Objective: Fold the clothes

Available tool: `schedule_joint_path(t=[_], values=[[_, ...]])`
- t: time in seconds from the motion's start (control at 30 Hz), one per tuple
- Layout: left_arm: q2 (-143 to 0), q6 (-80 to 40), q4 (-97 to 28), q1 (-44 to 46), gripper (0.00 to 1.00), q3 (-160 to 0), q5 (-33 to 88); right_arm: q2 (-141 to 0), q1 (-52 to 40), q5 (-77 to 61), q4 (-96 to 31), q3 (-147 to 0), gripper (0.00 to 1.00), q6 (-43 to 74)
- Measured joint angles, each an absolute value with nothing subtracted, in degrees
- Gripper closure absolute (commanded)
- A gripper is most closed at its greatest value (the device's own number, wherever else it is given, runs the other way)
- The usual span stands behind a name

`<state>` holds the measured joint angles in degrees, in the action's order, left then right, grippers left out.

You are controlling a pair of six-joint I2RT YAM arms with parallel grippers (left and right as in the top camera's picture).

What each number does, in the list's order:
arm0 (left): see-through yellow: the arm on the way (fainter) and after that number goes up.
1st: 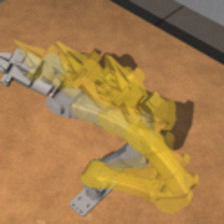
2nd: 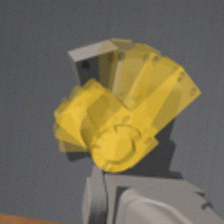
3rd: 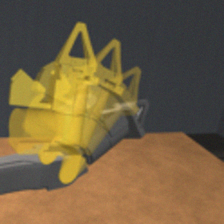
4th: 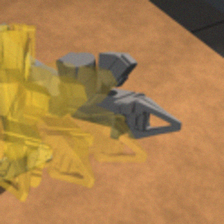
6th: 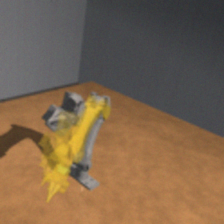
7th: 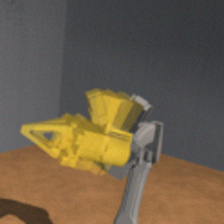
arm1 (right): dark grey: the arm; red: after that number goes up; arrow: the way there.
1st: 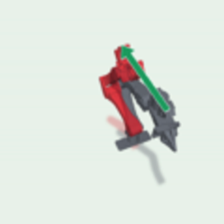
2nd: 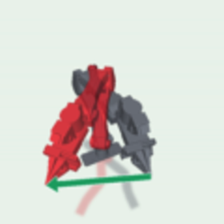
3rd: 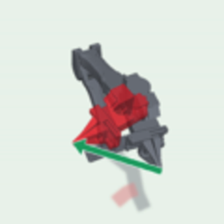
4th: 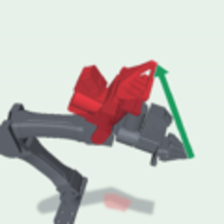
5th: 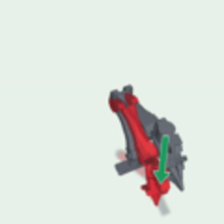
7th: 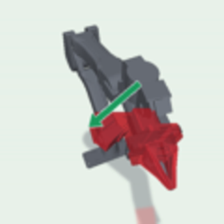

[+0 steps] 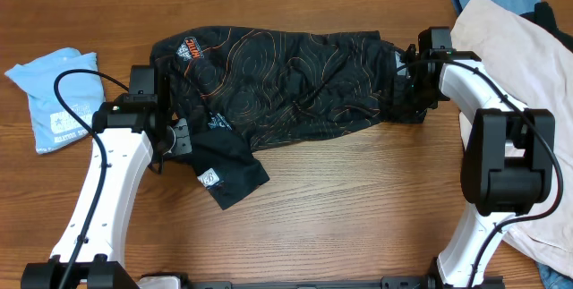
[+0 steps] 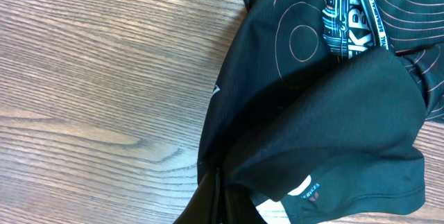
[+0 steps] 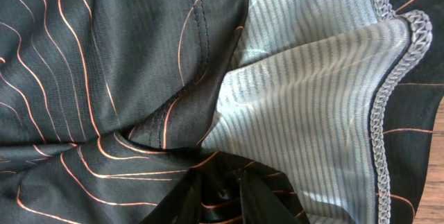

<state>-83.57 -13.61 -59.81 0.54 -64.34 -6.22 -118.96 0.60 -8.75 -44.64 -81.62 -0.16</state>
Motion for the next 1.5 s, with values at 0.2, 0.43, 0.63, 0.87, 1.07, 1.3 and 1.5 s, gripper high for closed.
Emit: schedule_joint_path(t=[0.2,0.43,0.63,0.87,1.07,1.3,1.5], values=[[-83.6,-13.6,-59.8,0.5,0.96,-64.3,-6.2,-118.7,0.6,-8.0,-44.7,-81.6,0.96,1.2],[-83.6,-13.6,-59.8,0.5,0.96,-64.3,-6.2,-111.4,0.6,-5.9,-46.4,-81.4,0.96,2.4],[-83.5,-13.6,-62.6,0.5,0.96,-67.2,-5.3,-101.7,0.6,-5.5,-52.0,-81.4,0.96,2.8],[-79.1,-13.0,-66.1,0.0,0.96,-81.1,-4.8,-93.3,0.6,-2.5,-59.9,-86.0,0.96,3.0],[-73.2,-12.9,-69.9,-5.5,0.96,-93.2,-4.5,-85.0,0.7,0.3,-61.9,-92.9,0.96,3.2],[-69.6,-12.4,-75.5,-15.6,0.96,-100.5,-2.7,-76.8,1.9,0.8,-67.1,-99.8,0.96,4.3],[-68.3,-10.6,-78.7,-21.3,0.96,-104.9,4.4,-72.5,2.1,0.9,-70.8,-107.2,0.96,4.5]])
